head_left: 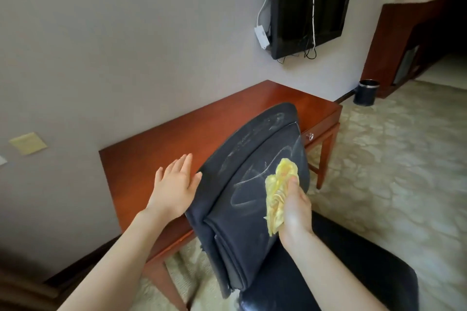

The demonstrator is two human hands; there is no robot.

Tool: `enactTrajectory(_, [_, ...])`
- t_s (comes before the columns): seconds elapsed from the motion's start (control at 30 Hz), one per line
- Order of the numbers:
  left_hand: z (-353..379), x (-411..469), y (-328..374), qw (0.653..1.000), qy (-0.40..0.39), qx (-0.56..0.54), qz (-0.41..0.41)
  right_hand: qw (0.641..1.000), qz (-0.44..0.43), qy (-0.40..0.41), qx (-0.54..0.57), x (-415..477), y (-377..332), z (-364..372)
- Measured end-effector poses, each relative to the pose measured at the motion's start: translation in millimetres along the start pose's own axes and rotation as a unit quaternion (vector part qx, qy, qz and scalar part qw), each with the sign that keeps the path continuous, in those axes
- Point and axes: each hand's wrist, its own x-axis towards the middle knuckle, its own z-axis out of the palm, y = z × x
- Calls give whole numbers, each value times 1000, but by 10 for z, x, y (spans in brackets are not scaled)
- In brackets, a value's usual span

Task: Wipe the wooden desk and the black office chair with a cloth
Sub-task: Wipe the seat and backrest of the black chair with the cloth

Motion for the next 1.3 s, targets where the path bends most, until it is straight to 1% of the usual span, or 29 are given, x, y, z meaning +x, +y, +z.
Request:
enactTrajectory(0.03, [69,20,-52,997,-12,-77,-19,1000,-24,-1,-7,-40,68,118])
enactTrajectory(0.1, [214,6,-69,971,-29,-236,-40,998,-63,-10,-20,-128,210,283])
enactTrajectory(0.17, [341,-53,-49,943,-31,-328,-50,995,-94,-19,-37,-171,379,412])
enactTrajectory(0.23, [417,-99,-37,931,0,-360,-54,989,-130,-42,-63,-205,515,545])
enactTrajectory(0.3, [432,-117,-21,929,28,-365,-46,979,-167,-69,-94,-218,627,662])
enactTrajectory(0.37, [415,-150,-10,926,34,-374,-37,964,-201,-107,-134,-226,715,758])
enactTrajectory(0.4, [412,-174,-17,925,33,-378,-34,951,-224,-129,-168,-218,748,798])
enactTrajectory(0.5, [391,-288,-21,919,17,-392,-31,891,-323,-189,-260,-149,849,824])
enactTrajectory(0.6, [372,-464,31,912,24,-407,-45,831,-395,-244,-306,-71,958,699])
enactTrajectory(0.7, [362,-688,130,913,40,-398,-79,773,-451,-297,-333,-17,1009,484])
enactTrajectory(0.83, [343,-980,251,916,63,-373,-132,667,-556,-357,-345,151,894,277])
enactTrajectory(0.87, [331,-1049,294,920,68,-361,-138,646,-579,-362,-342,217,839,262])
enactTrajectory(0.9, [330,-1129,336,925,73,-345,-142,634,-593,-363,-338,280,793,250])
enactTrajectory(0.93, [326,-1203,371,930,77,-325,-154,632,-596,-363,-335,343,745,250])
enactTrajectory(0.97, [323,-1266,395,933,80,-307,-172,639,-589,-364,-336,400,696,261])
enactTrajectory(1.03, [334,-1347,398,939,88,-268,-197,662,-558,-369,-339,526,588,307])
enactTrajectory(1.1, [306,-1327,399,950,107,-214,-199,684,-523,-374,-345,693,470,377])
enactTrajectory(1.17, [257,-1205,451,956,103,-195,-195,720,-477,-362,-351,867,341,469])
enactTrajectory(1.2, [248,-1138,492,953,88,-211,-197,739,-454,-347,-357,951,274,526])
enactTrajectory(1.23, [259,-1080,540,943,72,-247,-211,753,-437,-329,-366,1039,208,572])
enactTrajectory(1.3, [266,-1005,580,908,48,-331,-254,771,-414,-296,-382,1217,87,702])
